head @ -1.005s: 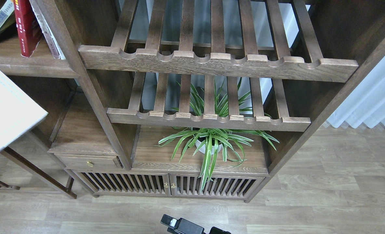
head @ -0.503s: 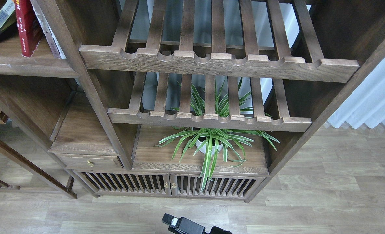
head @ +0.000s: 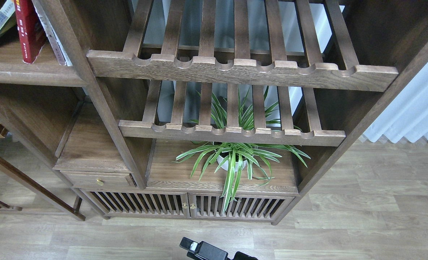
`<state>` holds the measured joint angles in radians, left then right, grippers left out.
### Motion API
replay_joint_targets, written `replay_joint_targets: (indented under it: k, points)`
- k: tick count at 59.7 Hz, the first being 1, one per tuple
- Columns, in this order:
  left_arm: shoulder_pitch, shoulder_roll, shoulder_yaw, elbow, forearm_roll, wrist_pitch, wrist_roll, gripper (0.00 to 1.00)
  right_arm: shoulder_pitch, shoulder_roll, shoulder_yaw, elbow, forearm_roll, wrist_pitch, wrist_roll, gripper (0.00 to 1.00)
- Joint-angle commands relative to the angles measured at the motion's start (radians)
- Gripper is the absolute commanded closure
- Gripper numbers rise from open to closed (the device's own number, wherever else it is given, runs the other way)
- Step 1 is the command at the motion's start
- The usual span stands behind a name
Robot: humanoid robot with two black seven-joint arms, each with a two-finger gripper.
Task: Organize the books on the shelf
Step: 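Place the white book on the side shelf with the left gripper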
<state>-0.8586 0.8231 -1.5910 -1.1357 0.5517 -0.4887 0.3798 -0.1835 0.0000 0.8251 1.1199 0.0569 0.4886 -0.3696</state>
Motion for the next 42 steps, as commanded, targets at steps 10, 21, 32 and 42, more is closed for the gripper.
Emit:
replay_joint_targets:
  k: [10, 21, 32, 42]
  points:
    - [-0.203, -0.038, 0.163, 0.137, 0.025, 0.000, 0.014, 0.92, -0.004, 0.000, -0.001, 0.000, 0.000, 0.000, 0.000, 0.00]
    - [-0.290, -0.093, 0.252, 0.192, 0.042, 0.000, 0.018, 0.92, -0.005, 0.000, 0.000, 0.000, 0.000, 0.000, 0.000, 0.00]
    - [-0.384, -0.151, 0.338, 0.272, 0.045, 0.000, 0.018, 0.90, -0.007, 0.000, 0.000, 0.001, 0.000, 0.000, 0.000, 0.00]
    - [-0.412, -0.174, 0.375, 0.312, 0.042, 0.000, 0.016, 0.66, -0.007, 0.000, 0.000, 0.001, 0.000, 0.000, 0.000, 0.00]
